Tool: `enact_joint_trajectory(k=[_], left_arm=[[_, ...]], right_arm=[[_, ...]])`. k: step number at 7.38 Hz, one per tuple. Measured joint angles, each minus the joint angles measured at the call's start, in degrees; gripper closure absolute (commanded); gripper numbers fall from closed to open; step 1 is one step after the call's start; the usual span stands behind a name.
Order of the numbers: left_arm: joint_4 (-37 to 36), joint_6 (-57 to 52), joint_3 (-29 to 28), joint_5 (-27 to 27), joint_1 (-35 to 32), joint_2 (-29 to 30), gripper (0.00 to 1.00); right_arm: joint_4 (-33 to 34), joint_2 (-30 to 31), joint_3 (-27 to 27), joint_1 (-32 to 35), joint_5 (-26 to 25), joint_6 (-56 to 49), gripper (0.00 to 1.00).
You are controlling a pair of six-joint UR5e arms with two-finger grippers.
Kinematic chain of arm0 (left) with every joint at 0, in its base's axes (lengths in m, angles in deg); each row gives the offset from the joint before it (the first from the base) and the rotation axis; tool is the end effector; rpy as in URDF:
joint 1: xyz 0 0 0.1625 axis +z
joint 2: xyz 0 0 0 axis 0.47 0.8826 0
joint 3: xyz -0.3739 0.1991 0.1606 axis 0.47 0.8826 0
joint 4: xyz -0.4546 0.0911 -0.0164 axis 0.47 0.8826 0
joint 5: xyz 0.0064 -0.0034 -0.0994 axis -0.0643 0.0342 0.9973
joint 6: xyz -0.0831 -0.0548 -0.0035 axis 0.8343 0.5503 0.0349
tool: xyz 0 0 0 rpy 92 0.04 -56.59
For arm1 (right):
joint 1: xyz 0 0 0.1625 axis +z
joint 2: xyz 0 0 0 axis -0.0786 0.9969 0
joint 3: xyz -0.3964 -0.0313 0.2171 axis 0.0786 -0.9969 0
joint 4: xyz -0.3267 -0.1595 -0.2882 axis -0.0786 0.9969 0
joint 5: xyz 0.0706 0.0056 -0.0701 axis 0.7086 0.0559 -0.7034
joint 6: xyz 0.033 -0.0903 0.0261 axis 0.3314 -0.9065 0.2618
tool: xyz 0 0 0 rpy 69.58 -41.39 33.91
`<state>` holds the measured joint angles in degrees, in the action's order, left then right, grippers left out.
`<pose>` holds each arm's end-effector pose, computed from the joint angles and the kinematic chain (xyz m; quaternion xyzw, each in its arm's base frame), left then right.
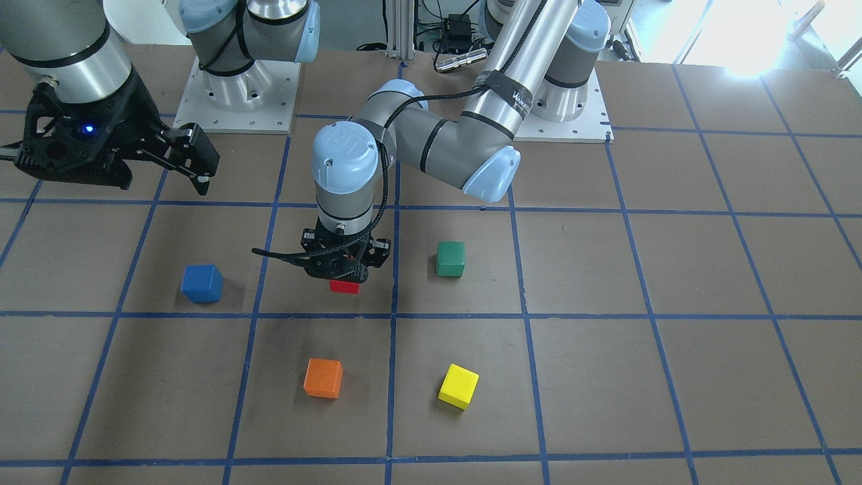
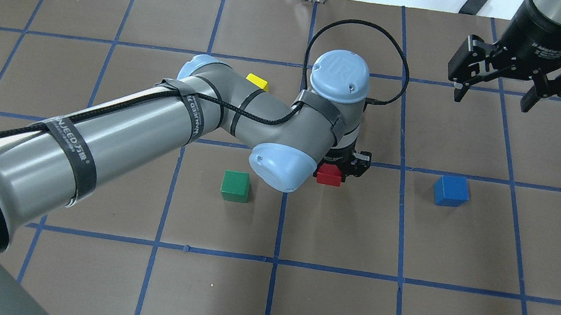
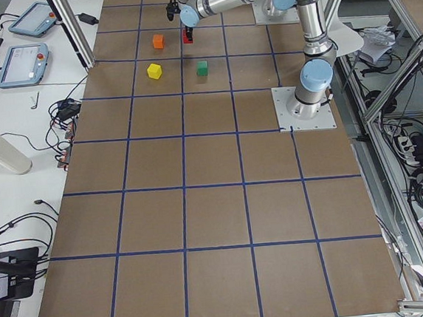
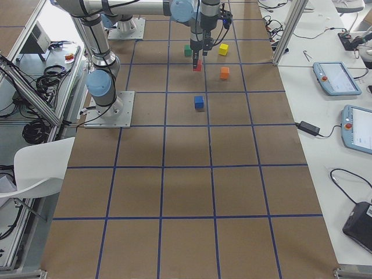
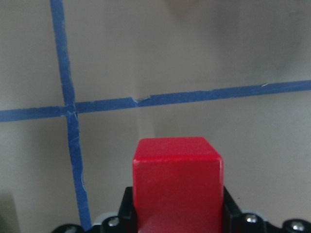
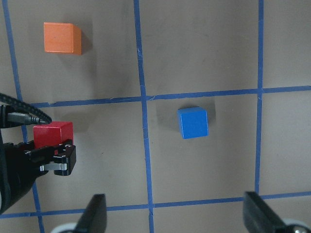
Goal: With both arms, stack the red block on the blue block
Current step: 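Carry the red cube with the left gripper toward the table center, then release the red cube with the left gripper while the right gripper grasps it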
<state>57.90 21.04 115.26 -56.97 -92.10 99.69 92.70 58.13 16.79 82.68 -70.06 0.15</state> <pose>-0.4758 -0.5389 0.2151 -0.0474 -0.9981 -0.0075 0.0395 0.1024 -0.5730 0.5201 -0.0259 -0.9995 -0.0113 0.0143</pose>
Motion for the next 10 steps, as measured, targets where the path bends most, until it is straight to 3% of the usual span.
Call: enact_joint_trajectory(k=[4, 8, 10], left_arm=[[3.47, -1.03, -1.76, 0.24, 1.89, -1.08, 0.00], [11.48, -8.85, -2.77, 0.37, 16.20, -11.18, 0.00], [18.05, -14.02, -3.82, 0.29, 22.80, -17.50, 0.00]], right_arm=[[-0.07, 0.04, -0.04, 0.01, 0.07, 0.31, 0.00], [1.14, -0.37, 1.95, 3.86, 1.03, 7.63, 0.00], [8.02, -2.55, 5.41, 9.72, 1.00, 14.53, 0.00]])
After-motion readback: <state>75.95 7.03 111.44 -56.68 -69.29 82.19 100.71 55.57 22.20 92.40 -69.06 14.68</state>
